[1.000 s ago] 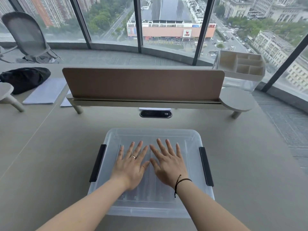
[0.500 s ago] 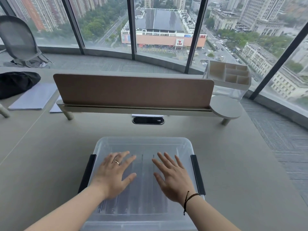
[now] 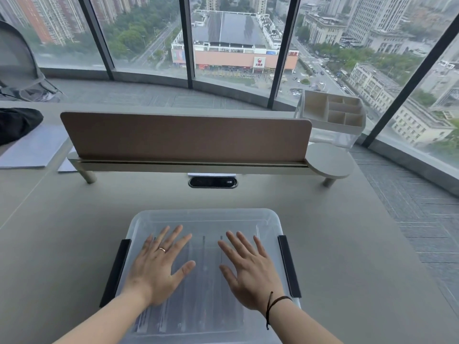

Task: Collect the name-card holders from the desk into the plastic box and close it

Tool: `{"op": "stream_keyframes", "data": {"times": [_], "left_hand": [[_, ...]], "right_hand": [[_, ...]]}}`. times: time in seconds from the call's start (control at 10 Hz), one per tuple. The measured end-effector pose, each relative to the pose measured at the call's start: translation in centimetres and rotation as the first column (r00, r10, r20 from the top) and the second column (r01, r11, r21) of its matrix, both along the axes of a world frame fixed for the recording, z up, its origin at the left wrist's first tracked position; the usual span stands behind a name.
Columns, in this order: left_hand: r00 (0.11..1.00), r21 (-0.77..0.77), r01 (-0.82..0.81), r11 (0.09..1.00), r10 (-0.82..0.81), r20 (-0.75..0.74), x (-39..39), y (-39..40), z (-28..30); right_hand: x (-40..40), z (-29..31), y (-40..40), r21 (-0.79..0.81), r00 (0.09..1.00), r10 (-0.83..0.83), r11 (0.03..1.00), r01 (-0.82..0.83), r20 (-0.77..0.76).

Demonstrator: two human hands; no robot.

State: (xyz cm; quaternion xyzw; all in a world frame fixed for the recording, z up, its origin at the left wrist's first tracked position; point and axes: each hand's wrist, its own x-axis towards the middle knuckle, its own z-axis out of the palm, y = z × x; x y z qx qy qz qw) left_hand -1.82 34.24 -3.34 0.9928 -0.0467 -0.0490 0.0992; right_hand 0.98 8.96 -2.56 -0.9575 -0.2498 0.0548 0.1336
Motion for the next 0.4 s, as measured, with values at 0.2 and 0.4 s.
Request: {"op": "stream_keyframes", "data": {"times": [0.2, 0.4], "left_hand": [[0.989, 0.024, -0.125, 0.992, 0.126, -0.083, 0.1, -0.3, 0.9], [0.982, 0.076, -0.101, 0.992, 0.111, -0.15, 0.1, -0.6, 2.0]], "right_hand": [[-0.1, 0.7, -0.3, 0.011, 0.998, -0.034, 0.999, 0.035, -0.056], [-0.4, 2.8, -0.8, 0.024, 0.967, -0.027, 0.999, 0.034, -0.253]]}}
